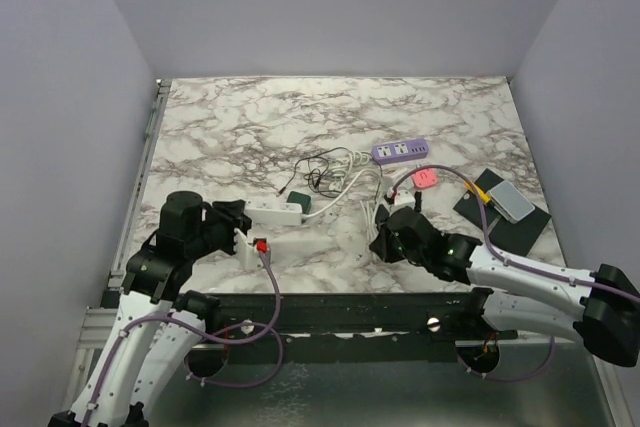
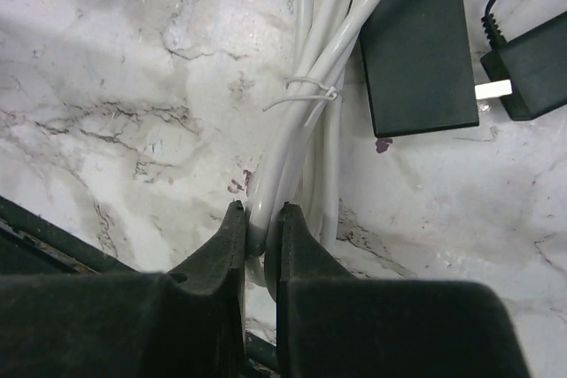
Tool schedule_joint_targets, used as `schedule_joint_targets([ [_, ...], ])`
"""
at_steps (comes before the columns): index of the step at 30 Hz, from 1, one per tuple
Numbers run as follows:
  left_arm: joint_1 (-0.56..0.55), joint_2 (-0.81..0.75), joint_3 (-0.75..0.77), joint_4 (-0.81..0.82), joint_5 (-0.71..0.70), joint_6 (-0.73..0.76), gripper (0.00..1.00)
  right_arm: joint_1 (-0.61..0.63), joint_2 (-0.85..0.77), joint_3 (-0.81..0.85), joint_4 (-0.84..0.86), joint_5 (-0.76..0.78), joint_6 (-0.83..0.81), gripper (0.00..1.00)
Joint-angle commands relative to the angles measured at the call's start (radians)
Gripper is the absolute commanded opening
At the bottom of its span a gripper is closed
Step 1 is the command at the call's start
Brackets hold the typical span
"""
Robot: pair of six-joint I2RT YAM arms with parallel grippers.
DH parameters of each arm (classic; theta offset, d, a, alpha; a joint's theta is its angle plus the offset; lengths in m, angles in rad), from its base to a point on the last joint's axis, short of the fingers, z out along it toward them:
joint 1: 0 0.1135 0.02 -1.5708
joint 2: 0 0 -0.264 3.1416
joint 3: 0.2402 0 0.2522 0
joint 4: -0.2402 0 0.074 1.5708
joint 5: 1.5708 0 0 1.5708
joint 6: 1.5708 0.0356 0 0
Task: Insert the plug
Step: Place the socket at the center of the board.
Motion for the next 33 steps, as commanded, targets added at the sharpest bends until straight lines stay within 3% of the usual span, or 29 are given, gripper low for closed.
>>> schedule_joint_targets([
  [1,0.002,-0.061,-0.089,-0.072,0.039,0.075,0.00,0.007,0.068,0.048,-0.066,-0.091,0.030,0.02],
  [4,0.001,-0.112,-0.184,-0.061,0.017,0.112,0.00,0.025,0.131,0.067,-0.045,-0.103,0.020,0.10],
  [8,0.002,-0.262,-0.359,0.054,-0.004,0.183,0.00,0.038,0.144,0.092,-0.034,-0.135,-0.002,0.45],
  [12,0.002,-0.428,-0.526,0.171,-0.041,0.254,0.00,0.039,0.055,0.109,-0.025,-0.205,-0.052,0.61],
  [15,0.002,-0.511,-0.608,0.215,-0.068,0.306,0.00,0.039,-0.013,0.119,-0.023,-0.279,-0.090,0.65],
  [19,0.001,-0.471,-0.645,0.252,-0.073,0.352,0.00,0.038,-0.035,0.135,0.014,-0.329,-0.107,0.69],
  [21,0.001,-0.433,-0.641,0.261,-0.069,0.375,0.11,0.038,0.000,0.157,0.032,-0.330,-0.112,0.69],
  [26,0.001,-0.276,-0.537,0.187,-0.048,0.395,0.22,0.038,0.138,0.224,0.109,-0.299,-0.127,0.68],
  [33,0.001,0.021,-0.298,-0.048,-0.031,0.453,0.61,0.037,0.366,0.363,0.242,-0.321,-0.171,0.68],
])
